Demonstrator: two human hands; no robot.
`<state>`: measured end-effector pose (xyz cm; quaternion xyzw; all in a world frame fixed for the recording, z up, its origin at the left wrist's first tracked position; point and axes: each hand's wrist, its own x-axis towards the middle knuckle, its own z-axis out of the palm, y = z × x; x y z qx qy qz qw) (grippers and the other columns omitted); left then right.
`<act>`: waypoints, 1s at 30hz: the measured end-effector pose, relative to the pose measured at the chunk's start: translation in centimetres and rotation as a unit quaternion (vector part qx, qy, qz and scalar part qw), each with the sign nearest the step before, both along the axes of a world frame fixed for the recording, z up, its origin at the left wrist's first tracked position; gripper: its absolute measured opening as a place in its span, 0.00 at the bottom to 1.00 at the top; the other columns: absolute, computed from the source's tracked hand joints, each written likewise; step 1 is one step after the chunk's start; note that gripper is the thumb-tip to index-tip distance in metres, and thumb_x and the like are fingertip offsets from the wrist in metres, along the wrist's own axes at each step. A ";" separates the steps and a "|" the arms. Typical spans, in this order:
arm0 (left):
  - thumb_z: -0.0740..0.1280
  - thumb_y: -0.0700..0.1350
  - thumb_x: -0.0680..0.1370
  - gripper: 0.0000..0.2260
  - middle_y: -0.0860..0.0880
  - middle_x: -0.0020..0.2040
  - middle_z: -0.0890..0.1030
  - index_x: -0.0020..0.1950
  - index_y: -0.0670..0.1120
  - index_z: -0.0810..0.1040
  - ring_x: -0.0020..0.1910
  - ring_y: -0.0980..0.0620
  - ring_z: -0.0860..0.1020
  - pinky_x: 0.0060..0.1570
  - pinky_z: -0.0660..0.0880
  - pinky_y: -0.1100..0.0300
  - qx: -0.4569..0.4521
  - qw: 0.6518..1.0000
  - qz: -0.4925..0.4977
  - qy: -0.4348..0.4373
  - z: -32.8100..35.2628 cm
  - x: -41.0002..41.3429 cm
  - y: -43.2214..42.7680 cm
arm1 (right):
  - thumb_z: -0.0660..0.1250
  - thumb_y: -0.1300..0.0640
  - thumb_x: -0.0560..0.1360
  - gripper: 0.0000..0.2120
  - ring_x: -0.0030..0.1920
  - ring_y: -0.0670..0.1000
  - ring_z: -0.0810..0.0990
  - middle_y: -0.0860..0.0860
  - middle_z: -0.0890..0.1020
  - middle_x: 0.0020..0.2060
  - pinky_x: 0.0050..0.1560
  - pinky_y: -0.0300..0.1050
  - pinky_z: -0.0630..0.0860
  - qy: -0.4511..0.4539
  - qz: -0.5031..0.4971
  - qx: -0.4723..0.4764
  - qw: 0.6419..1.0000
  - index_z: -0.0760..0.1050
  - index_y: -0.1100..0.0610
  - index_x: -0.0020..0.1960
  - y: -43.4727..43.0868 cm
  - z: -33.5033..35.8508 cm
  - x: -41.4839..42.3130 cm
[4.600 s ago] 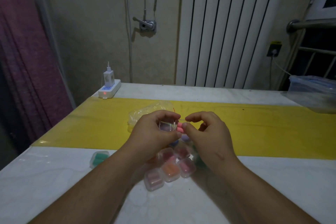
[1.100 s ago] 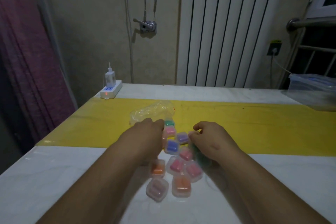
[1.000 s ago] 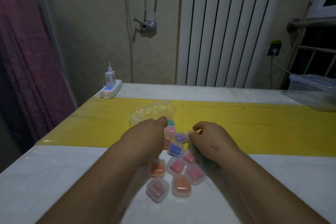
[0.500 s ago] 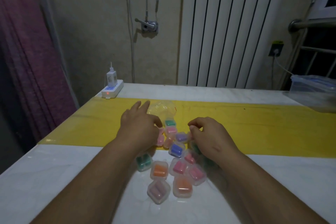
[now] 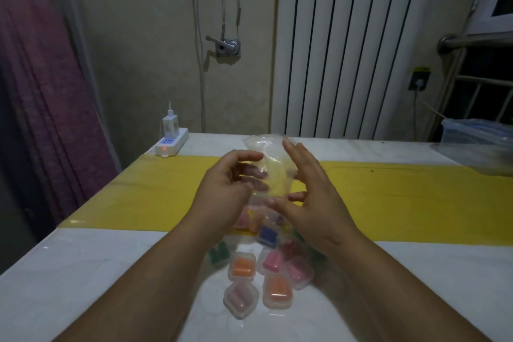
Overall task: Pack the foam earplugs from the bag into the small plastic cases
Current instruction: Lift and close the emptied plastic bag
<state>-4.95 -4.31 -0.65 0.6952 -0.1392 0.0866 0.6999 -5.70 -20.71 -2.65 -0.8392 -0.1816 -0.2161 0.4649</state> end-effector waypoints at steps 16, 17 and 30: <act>0.67 0.28 0.75 0.08 0.40 0.39 0.79 0.45 0.41 0.76 0.37 0.44 0.80 0.41 0.82 0.47 -0.051 0.995 -0.078 0.042 -0.6 0.1 -1.4 | 0.70 0.64 0.70 0.16 0.35 0.44 0.70 0.45 0.73 0.41 0.35 0.37 0.67 -0.060 -0.153 0.080 0.983 0.68 0.46 0.43 0.2 0.5 -0.2; 0.66 0.28 0.75 0.10 0.40 0.39 0.79 0.46 0.42 0.73 0.36 0.44 0.80 0.39 0.82 0.47 -0.075 0.992 -0.080 0.055 -0.5 0.1 -1.4 | 0.68 0.65 0.70 0.16 0.36 0.44 0.73 0.45 0.75 0.41 0.35 0.35 0.68 -0.073 -0.141 0.068 0.985 0.69 0.45 0.43 0.4 0.5 -0.4; 0.67 0.35 0.72 0.08 0.50 0.56 0.80 0.39 0.46 0.83 0.50 0.46 0.79 0.41 0.75 0.56 -0.068 0.997 -0.024 0.031 -0.7 0.5 -1.0 | 0.70 0.63 0.76 0.10 0.36 0.45 0.81 0.47 0.84 0.35 0.37 0.41 0.79 -0.002 -0.066 0.155 0.986 0.82 0.49 0.42 0.9 0.4 -0.6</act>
